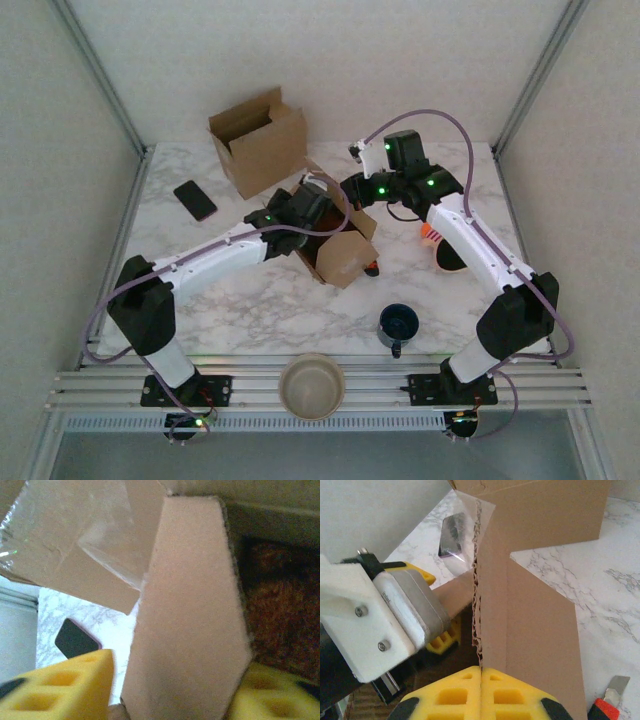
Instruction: Unpack the express box
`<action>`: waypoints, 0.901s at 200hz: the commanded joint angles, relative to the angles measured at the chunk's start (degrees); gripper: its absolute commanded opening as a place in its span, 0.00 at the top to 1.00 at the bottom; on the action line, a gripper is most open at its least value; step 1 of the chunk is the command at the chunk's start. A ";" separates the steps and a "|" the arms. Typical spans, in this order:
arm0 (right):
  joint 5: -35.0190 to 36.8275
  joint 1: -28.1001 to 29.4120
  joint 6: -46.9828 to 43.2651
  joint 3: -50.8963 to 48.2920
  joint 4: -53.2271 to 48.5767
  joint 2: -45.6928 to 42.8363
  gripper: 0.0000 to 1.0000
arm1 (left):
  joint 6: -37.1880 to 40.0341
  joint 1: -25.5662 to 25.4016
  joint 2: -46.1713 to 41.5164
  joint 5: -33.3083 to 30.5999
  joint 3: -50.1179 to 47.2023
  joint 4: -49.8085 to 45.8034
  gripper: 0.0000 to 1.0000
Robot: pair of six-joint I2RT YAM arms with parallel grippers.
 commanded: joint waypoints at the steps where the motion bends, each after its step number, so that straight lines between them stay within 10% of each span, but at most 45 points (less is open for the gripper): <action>1: -2.57 -0.35 -1.48 0.82 0.95 -1.64 1.00 | 1.06 0.19 -0.06 -1.85 0.46 2.08 0.83; 16: -2.74 -0.35 -1.80 0.41 0.96 -1.73 1.00 | 1.60 0.52 0.20 -1.81 0.68 1.39 1.00; 70: 1.01 -0.44 -3.32 -1.09 -0.10 -2.19 1.00 | -0.29 1.73 -3.79 0.73 2.06 -3.95 1.00; 99: 5.76 -0.36 -3.69 -1.00 -1.16 -3.23 0.44 | -2.99 2.81 -6.40 5.64 3.66 -8.07 1.00; 124: 8.89 -0.20 -4.12 -1.21 -1.71 -7.02 0.26 | -4.27 4.43 -6.59 8.36 4.11 -10.01 1.00; 158: 18.88 4.29 -9.03 -3.42 -5.13 -16.96 0.24 | -4.77 6.30 -6.85 11.46 4.75 -11.14 1.00; 180: 22.93 9.89 -12.27 -7.06 -5.43 -23.33 0.42 | -4.77 6.75 -6.43 13.64 6.82 -12.65 1.00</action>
